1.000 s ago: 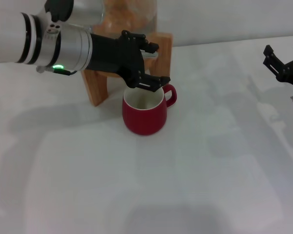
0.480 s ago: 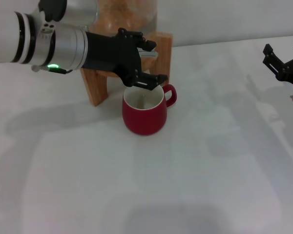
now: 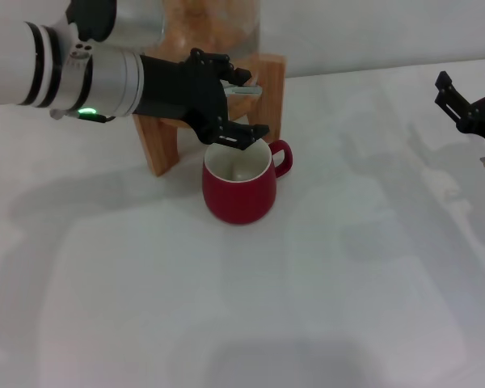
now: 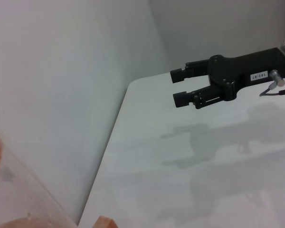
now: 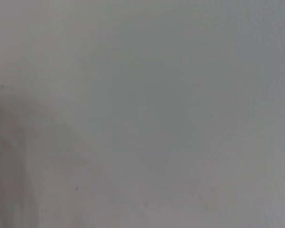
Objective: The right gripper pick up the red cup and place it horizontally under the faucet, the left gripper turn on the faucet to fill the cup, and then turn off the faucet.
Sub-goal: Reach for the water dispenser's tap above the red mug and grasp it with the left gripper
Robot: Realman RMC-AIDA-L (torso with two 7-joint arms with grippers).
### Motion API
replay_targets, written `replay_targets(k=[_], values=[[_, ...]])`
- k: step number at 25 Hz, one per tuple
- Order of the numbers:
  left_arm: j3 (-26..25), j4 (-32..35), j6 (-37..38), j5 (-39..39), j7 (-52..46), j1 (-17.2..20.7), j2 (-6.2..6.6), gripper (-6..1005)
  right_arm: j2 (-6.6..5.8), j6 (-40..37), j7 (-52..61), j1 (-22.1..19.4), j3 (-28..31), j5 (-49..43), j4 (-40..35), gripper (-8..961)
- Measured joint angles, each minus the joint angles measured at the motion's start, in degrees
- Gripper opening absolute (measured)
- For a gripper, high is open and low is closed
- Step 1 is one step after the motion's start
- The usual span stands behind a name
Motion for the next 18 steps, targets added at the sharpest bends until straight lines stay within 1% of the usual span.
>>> replay_targets(k=[18], values=[[0.01, -0.22, -1.34, 0.57, 1.53, -1.25, 0.00, 789, 0.00, 0.00, 0.00, -0.14, 0.00, 0.03, -0.04, 843]])
